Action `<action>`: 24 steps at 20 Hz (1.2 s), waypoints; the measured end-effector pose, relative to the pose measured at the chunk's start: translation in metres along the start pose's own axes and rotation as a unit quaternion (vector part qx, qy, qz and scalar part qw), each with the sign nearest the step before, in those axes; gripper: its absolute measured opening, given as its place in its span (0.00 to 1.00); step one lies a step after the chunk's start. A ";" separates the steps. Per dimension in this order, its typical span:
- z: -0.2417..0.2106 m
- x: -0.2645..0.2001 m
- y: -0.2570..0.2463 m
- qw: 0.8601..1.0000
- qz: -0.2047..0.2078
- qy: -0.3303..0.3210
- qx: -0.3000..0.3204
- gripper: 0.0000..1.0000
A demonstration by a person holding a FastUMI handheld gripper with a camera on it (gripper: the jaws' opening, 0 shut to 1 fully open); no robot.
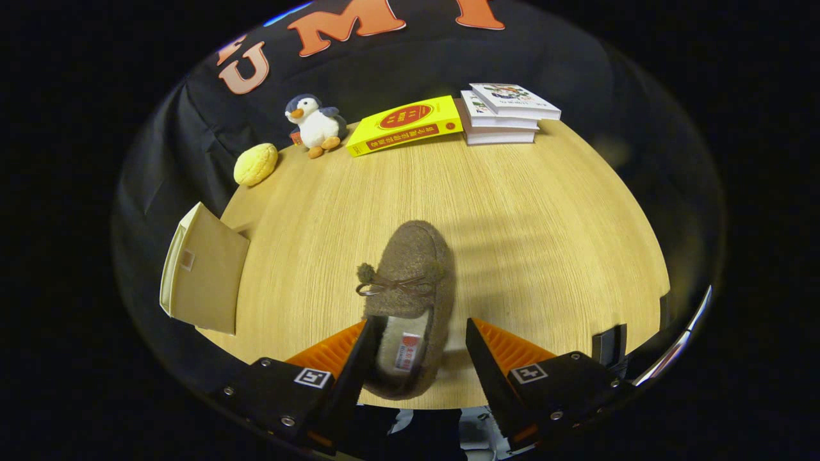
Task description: Open the storage box then place both shoes into the box .Put the left shoe in first, then the right shoe, with the right side of both shoes facing outward in a uniform manner.
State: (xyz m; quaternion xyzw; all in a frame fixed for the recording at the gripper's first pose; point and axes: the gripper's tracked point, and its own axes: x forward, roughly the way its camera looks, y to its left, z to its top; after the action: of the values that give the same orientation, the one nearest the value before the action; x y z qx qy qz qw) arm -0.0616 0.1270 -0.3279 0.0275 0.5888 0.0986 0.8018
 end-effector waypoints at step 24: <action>0.027 0.014 0.033 0.999 -0.018 -0.003 0.029 0.04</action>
State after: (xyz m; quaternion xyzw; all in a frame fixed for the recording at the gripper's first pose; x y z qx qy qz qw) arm -0.0365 0.1634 -0.3275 0.0401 0.5890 0.0671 0.8043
